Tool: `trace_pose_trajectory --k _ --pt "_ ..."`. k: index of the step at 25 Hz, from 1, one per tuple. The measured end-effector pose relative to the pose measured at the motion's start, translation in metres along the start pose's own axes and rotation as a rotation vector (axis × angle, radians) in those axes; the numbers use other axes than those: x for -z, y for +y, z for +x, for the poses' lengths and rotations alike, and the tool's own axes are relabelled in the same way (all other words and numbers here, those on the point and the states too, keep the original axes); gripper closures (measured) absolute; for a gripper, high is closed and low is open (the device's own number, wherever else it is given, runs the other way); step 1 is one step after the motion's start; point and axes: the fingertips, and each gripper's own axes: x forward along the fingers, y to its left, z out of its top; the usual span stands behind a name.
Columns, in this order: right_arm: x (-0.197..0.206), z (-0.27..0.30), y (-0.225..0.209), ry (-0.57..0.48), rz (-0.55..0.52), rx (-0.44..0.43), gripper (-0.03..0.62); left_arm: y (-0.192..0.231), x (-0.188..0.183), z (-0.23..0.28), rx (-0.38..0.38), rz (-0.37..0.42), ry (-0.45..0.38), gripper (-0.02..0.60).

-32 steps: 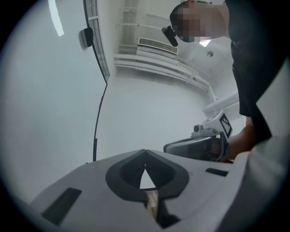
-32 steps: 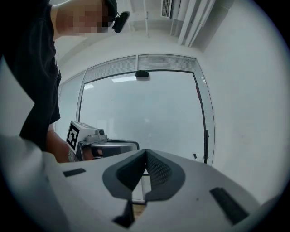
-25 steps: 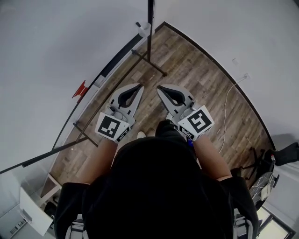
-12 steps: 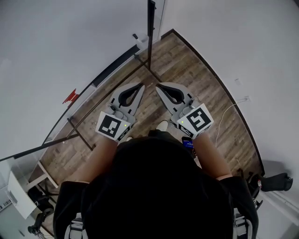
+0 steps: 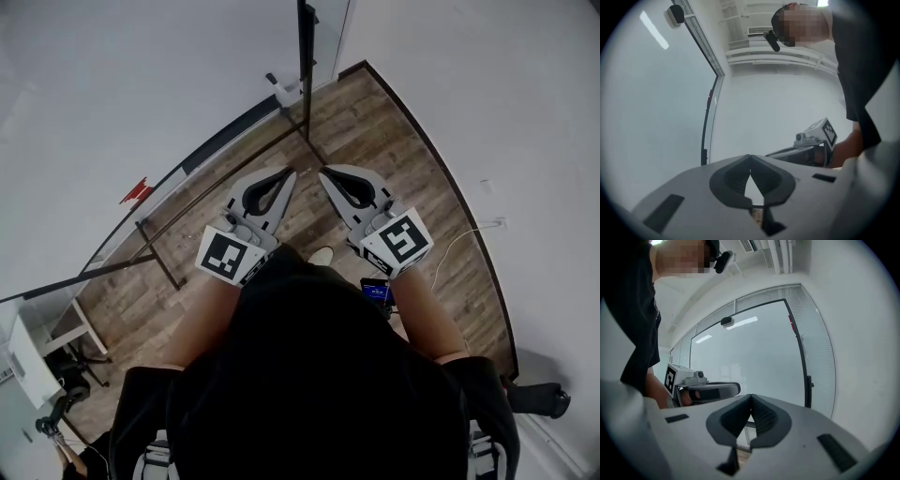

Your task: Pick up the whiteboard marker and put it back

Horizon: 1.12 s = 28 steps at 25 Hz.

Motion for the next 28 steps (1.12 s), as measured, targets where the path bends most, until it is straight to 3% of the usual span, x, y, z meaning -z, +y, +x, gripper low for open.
trace_pose_trajectory --k 13,28 --pt "0.006 0.08 -0.061 0.045 -0.001 -0.045 0.594 0.089 0.017 0.046 -0.005 -0.014 -0.037 0.577" --pt "0.032 0.172 -0.131 0.148 -0.018 0.0 0.594 0.178 0.045 0.071 -0.014 -0.005 -0.049 0.577"
